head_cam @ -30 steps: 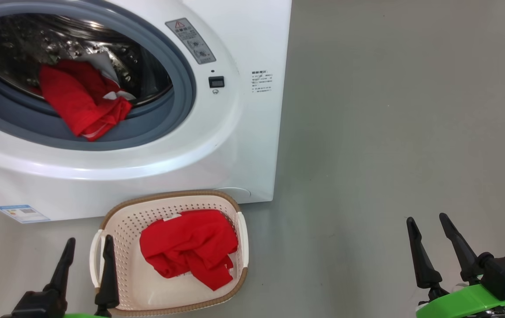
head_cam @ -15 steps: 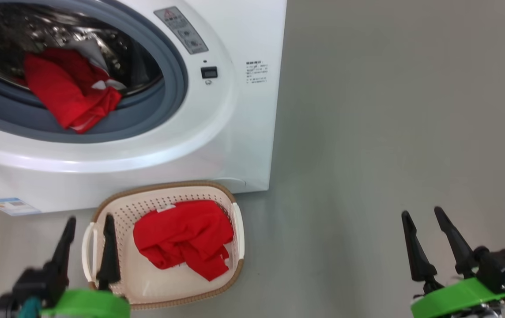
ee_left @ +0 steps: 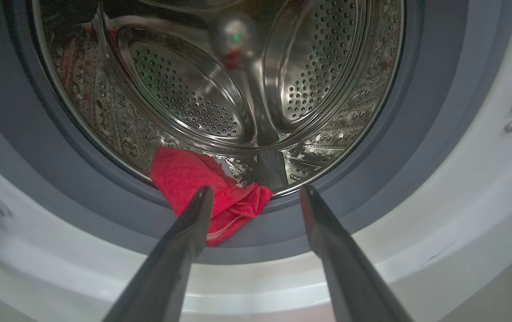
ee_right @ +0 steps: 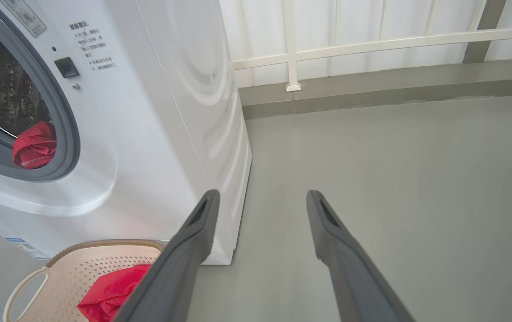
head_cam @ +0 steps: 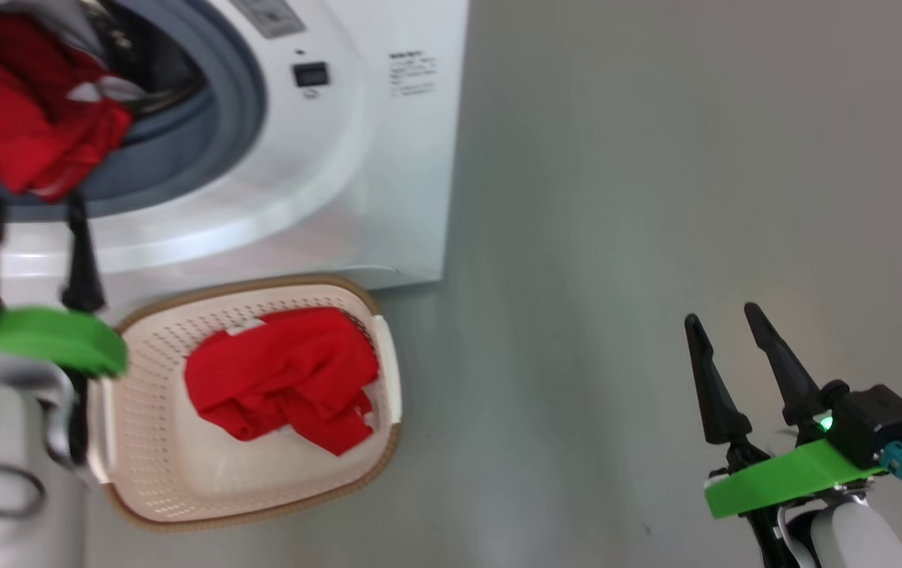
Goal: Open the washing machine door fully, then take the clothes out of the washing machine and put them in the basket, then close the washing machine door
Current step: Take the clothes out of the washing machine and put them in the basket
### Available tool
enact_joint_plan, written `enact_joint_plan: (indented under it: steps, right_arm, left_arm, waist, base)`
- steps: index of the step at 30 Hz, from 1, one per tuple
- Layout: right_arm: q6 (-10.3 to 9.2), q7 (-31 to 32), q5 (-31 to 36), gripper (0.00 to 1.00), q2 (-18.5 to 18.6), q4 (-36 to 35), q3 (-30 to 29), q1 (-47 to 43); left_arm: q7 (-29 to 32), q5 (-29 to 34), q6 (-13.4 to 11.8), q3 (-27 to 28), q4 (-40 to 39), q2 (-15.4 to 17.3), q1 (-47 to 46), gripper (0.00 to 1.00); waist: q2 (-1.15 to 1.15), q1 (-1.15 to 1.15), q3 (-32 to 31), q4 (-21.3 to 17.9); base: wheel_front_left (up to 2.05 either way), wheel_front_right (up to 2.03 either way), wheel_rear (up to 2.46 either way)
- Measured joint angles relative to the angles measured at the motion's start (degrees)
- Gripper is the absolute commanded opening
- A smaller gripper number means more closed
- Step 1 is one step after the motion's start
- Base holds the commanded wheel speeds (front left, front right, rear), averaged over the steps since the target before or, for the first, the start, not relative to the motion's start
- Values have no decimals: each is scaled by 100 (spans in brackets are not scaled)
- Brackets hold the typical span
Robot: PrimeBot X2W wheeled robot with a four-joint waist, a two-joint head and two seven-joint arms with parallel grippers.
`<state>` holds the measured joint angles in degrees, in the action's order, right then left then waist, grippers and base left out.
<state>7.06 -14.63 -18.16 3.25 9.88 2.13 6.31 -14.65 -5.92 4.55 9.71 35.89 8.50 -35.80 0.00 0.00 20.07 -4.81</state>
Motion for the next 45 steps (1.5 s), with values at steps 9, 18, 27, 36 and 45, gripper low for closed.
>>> enact_joint_plan:
  steps: [9, 18, 27, 36, 45]
  right_arm:
    - [0, 0, -47, 100, -32, -4, 69, 264]
    - [0, 0, -181, 100, -48, -37, 225, 464]
    - [0, 0, -230, 100, -55, -64, 243, 475]
    - [0, 0, -246, 100, -58, -75, 244, 586]
    - [0, 0, -246, 100, -60, -57, 226, 585]
  left_arm:
    - [0, 203, -82, 11, 1527, 609, -1457, 100]
    - [0, 387, -489, 4, 2911, 1257, -2276, 100]
    - [2, 600, -611, -220, 3540, 1543, -2727, 100]
    - [1, 580, -670, -312, 3602, 1550, -2910, 0]
    - [0, 221, -669, -108, 1905, 1239, -2454, 0]
  waist:
    - [0, 0, 533, -420]
    - [0, 0, 956, -829]
    - [0, 0, 1249, -1036]
    - [0, 0, 1323, -1035]
    - [0, 0, 1161, -869]
  base:
    - [0, 0, 0]
    - [0, 0, 0]
    - [0, 0, 0]
    - [0, 0, 0]
    - [0, 0, 0]
